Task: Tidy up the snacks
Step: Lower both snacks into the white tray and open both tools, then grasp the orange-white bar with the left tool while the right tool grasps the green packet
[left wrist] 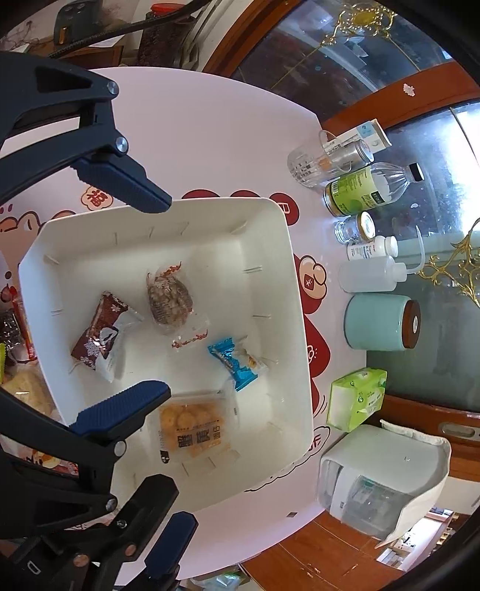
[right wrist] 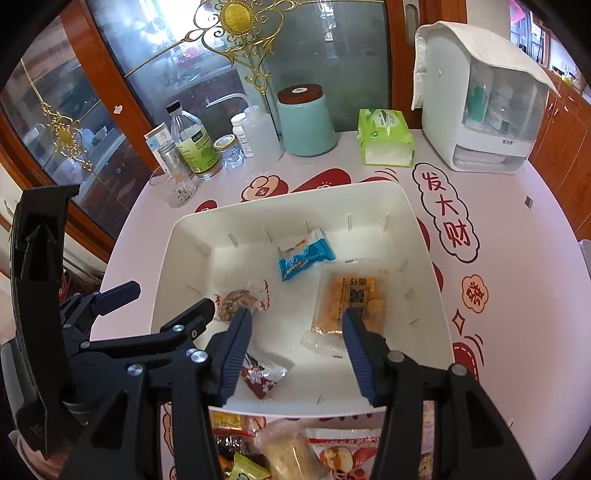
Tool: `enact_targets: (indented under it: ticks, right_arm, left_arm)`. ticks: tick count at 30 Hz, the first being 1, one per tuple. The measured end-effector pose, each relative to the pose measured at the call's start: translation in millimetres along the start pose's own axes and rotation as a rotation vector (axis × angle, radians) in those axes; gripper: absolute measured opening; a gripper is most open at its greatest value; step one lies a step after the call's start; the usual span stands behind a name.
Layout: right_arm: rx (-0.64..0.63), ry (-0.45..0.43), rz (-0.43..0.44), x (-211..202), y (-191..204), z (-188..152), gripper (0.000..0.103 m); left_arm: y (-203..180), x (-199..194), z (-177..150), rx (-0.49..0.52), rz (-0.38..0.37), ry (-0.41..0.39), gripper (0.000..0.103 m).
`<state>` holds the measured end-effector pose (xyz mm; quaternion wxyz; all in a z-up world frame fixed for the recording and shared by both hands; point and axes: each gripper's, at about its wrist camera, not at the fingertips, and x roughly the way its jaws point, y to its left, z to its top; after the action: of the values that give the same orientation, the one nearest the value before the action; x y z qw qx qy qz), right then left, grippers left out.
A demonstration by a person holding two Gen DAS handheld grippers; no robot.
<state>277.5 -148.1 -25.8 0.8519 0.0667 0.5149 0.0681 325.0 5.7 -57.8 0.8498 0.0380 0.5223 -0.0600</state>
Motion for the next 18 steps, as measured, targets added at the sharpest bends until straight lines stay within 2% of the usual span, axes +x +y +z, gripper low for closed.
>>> enact_targets:
  ticks: [11,18]
  right_arm:
    - [-0.006,-0.007,0.014,-21.5,-1.8,-21.2,0.052]
    - [-0.020,-0.009,0.017,-38.3,-2.9,-44.2,0.052]
  left_arm:
    - [-6.5,-22.9,-21.6,0.016,-0.006,-0.021,0.092]
    - [-12.0,-43.6,-49.8,0.036,-0.002,-0.039,0.092]
